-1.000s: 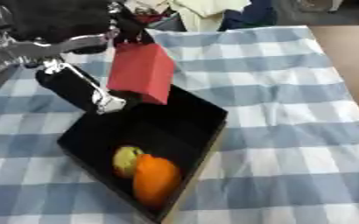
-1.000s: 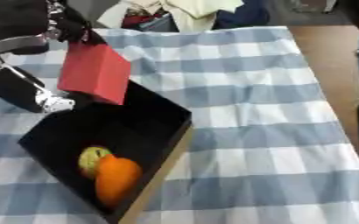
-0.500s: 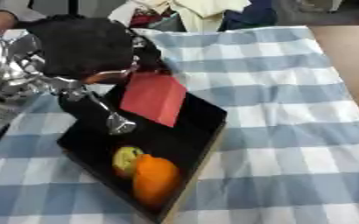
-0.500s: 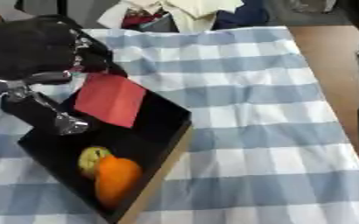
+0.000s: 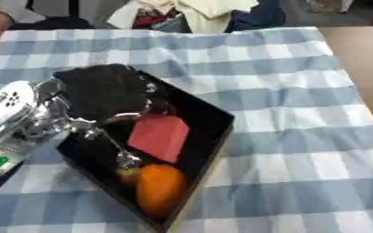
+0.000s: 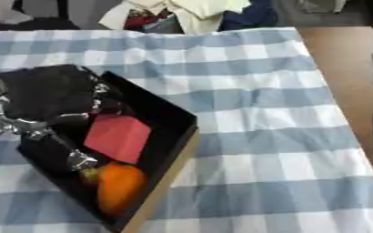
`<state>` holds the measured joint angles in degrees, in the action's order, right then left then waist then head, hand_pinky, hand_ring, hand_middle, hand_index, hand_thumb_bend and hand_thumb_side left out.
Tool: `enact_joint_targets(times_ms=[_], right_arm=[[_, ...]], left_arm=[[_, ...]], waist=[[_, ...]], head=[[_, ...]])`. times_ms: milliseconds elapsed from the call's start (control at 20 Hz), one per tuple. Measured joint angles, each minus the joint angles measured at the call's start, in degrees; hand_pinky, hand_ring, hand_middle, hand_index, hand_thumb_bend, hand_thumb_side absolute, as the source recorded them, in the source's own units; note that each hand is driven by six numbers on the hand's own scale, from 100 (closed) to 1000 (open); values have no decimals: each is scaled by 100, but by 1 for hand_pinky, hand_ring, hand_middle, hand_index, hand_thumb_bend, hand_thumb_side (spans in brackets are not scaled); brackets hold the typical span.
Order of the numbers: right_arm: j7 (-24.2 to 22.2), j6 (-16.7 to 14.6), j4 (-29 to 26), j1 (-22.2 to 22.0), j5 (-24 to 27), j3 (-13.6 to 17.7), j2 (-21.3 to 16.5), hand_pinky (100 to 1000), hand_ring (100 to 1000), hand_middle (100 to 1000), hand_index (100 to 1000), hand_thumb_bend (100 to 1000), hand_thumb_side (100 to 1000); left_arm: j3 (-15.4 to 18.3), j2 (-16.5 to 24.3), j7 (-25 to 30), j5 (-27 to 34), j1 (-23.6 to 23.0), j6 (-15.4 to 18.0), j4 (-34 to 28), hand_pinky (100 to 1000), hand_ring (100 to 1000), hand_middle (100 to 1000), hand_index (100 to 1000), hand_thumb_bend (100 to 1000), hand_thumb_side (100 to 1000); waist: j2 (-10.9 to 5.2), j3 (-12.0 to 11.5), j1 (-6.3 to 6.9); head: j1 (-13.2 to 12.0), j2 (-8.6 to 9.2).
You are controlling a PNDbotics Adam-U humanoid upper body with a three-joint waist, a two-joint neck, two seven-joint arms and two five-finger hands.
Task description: Pick up objects on the table and place them in the box.
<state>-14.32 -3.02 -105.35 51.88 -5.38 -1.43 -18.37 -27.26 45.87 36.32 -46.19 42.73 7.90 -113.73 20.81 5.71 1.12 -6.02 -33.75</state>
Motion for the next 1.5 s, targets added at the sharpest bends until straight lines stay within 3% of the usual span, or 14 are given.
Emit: enact_joint_targets(times_ms=[200, 450, 550, 750, 850, 1050, 1100, 1150, 1350, 1400, 1500], right_arm=[[-7, 11, -17, -7, 0, 1, 38, 943, 874, 771, 885, 100, 1000], [-8, 20, -18, -45, 0, 3, 39, 943, 874, 771, 886, 100, 1000], [-3, 26, -18, -46, 0, 3, 40, 943, 873, 771, 886, 100, 1000], [-2, 30, -19, -48, 0, 4, 40, 944, 873, 770, 886, 100, 1000], [-4, 33, -19, -52, 0, 7, 40, 944, 873, 770, 886, 100, 1000], [-15, 44, -19, -93, 0, 25, 40, 944, 873, 770, 886, 100, 1000], [-17, 47, -19, -99, 0, 34, 40, 944, 873, 770, 886, 100, 1000], [-20, 50, -20, -100, 0, 35, 40, 944, 873, 770, 886, 100, 1000], [-17, 54, -28, -119, 0, 37, 42, 944, 873, 770, 886, 100, 1000], [-16, 56, -35, -127, 0, 37, 44, 944, 874, 770, 886, 100, 1000], [-13, 59, -56, -131, 0, 38, 51, 944, 874, 770, 886, 100, 1000]], left_arm=[[-96, -74, 154, -107, -31, -153, 0, 556, 589, 442, 708, 100, 463], [-151, -132, 444, -260, -30, -302, 0, 631, 683, 556, 775, 100, 577], [-167, -157, 606, -303, -27, -319, 0, 666, 741, 647, 840, 160, 643], [-175, -158, 880, -434, -14, -288, 0, 717, 824, 755, 886, 266, 710], [-169, -159, 958, -522, -8, -252, 0, 772, 886, 829, 940, 370, 762], [-79, -175, 956, -741, 5, -178, 0, 810, 921, 862, 972, 447, 824], [-28, -196, 926, -793, 13, -156, 0, 808, 920, 858, 969, 359, 862], [41, -213, 878, -834, 20, -145, 0, 804, 918, 858, 970, 412, 839], [443, -305, 463, -855, 56, -215, 0, 766, 898, 829, 942, 219, 990], [550, -323, 302, -792, 57, -279, 0, 744, 887, 817, 934, 113, 1000], [777, -373, -121, -592, 48, -460, 0, 703, 871, 806, 928, 100, 1000]], waist=[[1, 14, 4], [1, 24, 17], [1, 27, 18], [1, 28, 21], [1, 28, 25], [1, 17, 31], [1, 13, 31], [0, 7, 31], [-8, -25, 31], [-15, -30, 31], [-34, -55, 31]], head=[[-17, 0], [-37, 0], [-38, 0], [-38, -1], [-37, -4], [-21, -10], [-11, -20], [1, -29], [61, -63], [72, -83], [98, -107]])
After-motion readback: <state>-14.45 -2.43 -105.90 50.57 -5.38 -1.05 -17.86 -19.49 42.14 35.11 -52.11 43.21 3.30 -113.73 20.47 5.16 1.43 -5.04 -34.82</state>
